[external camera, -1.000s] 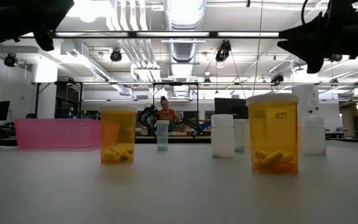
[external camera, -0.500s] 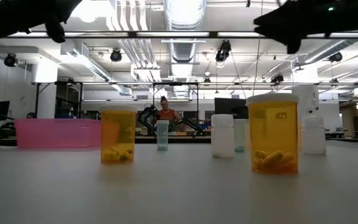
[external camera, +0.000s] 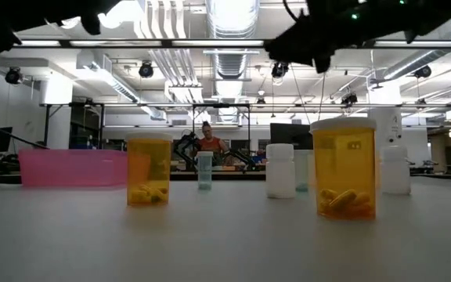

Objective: Pick and place medicine bottles into bin by pill shape (circle, oval)
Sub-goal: Put the top middle blue tablet bottle into the orange bin

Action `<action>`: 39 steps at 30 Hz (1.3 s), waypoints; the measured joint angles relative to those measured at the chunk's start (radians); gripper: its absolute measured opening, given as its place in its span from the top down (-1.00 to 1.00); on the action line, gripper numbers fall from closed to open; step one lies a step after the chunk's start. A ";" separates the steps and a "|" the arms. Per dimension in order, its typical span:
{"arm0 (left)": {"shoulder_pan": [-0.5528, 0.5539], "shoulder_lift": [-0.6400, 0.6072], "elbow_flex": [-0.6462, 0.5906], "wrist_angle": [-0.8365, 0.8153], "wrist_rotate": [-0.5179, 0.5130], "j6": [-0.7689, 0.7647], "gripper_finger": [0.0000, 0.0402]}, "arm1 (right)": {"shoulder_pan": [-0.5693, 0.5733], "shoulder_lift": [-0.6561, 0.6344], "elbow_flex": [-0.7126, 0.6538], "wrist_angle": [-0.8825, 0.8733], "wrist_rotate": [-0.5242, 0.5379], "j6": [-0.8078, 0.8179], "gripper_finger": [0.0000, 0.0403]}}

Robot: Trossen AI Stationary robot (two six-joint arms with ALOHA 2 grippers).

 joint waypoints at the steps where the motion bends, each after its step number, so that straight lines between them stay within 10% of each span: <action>1: 0.000 0.015 0.008 -0.010 0.000 0.019 1.00 | 0.000 0.025 0.018 -0.023 0.000 0.001 0.30; 20: 0.007 0.078 0.084 -0.015 -0.001 0.214 1.00 | -0.057 0.396 0.577 -0.704 -0.145 0.008 0.30; 39: 0.007 0.080 0.080 -0.021 -0.005 0.241 1.00 | -0.156 0.683 0.838 -0.885 -0.313 -0.022 -0.09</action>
